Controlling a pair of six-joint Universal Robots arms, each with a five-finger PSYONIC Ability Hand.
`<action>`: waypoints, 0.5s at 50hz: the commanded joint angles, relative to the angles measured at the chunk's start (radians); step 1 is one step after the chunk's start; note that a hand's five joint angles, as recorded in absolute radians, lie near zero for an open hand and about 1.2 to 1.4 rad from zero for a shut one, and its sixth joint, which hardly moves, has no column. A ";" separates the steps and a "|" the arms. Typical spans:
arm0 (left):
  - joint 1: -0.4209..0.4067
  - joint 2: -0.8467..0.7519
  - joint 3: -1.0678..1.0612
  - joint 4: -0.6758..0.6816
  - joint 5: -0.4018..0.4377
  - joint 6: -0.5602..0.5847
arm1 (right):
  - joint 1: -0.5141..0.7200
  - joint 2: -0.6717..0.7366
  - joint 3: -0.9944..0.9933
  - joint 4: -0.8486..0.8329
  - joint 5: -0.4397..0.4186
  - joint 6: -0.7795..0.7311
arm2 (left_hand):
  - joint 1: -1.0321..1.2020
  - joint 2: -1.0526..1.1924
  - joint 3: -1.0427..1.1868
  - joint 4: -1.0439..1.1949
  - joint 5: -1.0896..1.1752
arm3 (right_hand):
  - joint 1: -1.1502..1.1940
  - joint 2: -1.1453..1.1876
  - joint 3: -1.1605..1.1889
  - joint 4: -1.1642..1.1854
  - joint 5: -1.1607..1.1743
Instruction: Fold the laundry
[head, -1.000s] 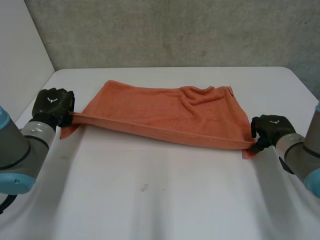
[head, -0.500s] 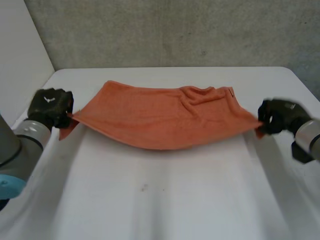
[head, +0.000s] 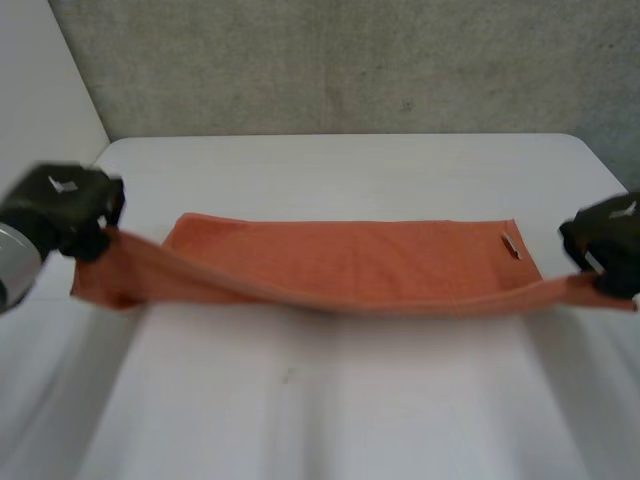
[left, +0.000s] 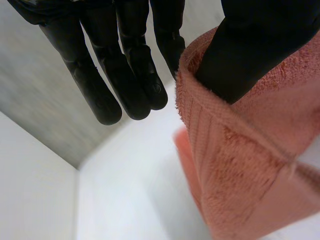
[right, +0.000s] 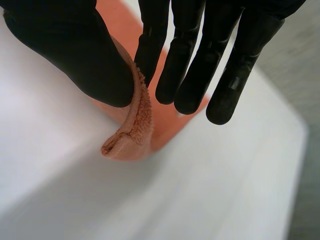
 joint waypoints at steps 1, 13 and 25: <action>0.006 -0.303 0.037 0.008 -0.011 0.140 | 0.062 0.255 0.023 -0.068 0.069 -0.003 | 0.260 0.197 0.201 0.200 0.258 | 0.418 0.218 0.213 0.204 0.235; -0.072 -0.527 0.587 0.029 -0.143 0.175 | 0.209 0.453 -0.509 -0.266 0.296 0.092 | 0.260 0.197 0.201 0.200 0.258 | 0.418 0.218 0.213 0.204 0.235; -0.098 -0.294 0.738 0.649 -0.154 0.008 | 0.208 0.182 -0.765 -0.693 0.307 0.389 | 0.260 0.197 0.201 0.200 0.258 | 0.418 0.218 0.213 0.204 0.235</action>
